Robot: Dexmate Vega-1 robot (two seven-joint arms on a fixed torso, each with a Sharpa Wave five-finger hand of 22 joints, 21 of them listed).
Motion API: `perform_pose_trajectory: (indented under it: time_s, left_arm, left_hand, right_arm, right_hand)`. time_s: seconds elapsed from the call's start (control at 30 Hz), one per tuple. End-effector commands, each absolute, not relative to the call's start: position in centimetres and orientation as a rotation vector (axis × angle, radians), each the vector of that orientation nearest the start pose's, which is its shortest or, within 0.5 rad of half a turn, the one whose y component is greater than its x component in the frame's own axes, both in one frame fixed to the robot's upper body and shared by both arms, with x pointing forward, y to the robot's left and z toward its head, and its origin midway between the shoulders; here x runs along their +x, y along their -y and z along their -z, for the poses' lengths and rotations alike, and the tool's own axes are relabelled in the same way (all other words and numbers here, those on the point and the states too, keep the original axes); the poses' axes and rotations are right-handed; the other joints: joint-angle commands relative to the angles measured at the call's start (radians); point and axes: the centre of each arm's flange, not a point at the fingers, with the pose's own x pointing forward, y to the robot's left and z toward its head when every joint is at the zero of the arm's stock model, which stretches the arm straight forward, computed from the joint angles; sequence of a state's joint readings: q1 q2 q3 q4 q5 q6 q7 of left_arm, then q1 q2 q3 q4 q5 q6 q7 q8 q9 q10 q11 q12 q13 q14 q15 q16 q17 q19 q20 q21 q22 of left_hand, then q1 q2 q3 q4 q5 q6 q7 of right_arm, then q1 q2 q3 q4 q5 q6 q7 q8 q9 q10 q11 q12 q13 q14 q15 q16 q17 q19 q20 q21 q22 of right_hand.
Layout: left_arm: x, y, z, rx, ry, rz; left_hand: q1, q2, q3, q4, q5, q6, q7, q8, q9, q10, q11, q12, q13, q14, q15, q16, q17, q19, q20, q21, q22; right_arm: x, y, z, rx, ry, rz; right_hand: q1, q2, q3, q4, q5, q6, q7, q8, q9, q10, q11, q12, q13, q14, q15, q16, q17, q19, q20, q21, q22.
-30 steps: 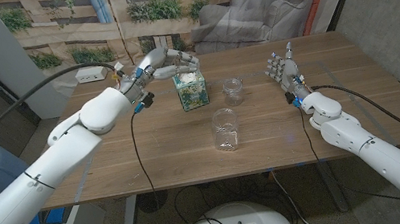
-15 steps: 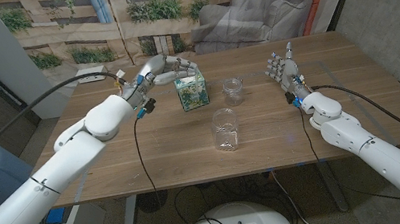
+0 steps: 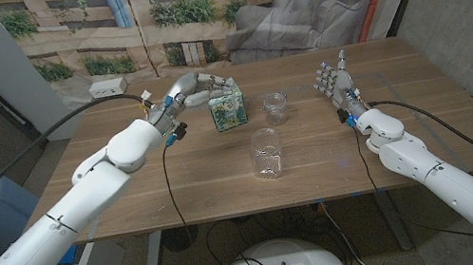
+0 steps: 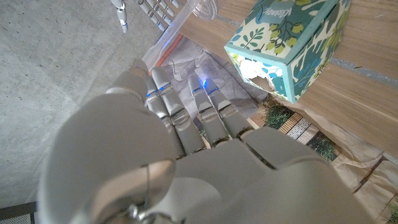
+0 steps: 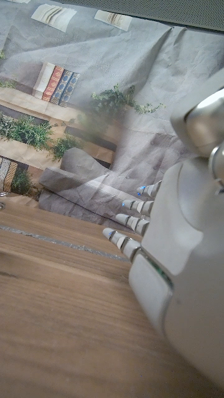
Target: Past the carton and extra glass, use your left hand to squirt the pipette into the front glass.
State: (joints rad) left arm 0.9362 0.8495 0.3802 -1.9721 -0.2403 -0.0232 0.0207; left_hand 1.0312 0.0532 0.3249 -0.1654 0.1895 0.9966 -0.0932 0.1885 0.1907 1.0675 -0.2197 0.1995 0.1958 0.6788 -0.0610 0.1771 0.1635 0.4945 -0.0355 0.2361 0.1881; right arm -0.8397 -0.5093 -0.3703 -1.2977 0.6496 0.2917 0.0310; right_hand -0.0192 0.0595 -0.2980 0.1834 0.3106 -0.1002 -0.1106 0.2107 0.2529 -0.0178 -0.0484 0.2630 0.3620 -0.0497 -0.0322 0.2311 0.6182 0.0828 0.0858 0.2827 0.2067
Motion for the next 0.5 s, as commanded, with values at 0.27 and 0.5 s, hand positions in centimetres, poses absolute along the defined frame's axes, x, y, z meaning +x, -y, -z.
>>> perform_pose_trajectory:
  time_s: [0.27, 0.5]
  left_arm:
    - [53.68, -21.13, -4.94, 0.637, 0.764, 0.344]
    - [53.95, -21.25, -4.67, 0.631, 0.758, 0.341]
  left_hand:
    - [-0.001, 0.006, 0.014, 0.000, 0.003, 0.015, -0.002, 0.012, 0.002, 0.004, -0.005, 0.004, 0.001, 0.004, -0.138, -0.001, 0.003, 0.009, -0.006, 0.001, 0.002]
    - [0.005, 0.010, 0.017, -0.003, 0.003, 0.032, -0.001, 0.018, 0.002, 0.016, -0.005, 0.009, 0.002, 0.013, -0.143, 0.003, 0.005, 0.016, -0.011, 0.003, 0.002]
  right_arm:
    - [65.30, 29.03, 2.78, 0.042, 0.594, -0.207]
    - [65.28, 29.03, 2.79, 0.042, 0.594, -0.207]
  right_hand:
    - [0.000, 0.059, -0.008, -0.001, 0.005, 0.001, -0.009, 0.007, 0.002, -0.004, -0.002, 0.002, 0.003, -0.008, -0.083, 0.006, 0.004, 0.006, 0.001, 0.006, 0.005]
    - [0.000, 0.058, -0.008, -0.001, 0.005, 0.001, -0.010, 0.006, 0.002, 0.000, 0.001, 0.004, 0.003, -0.008, -0.083, 0.006, 0.004, 0.006, 0.001, 0.005, 0.005]
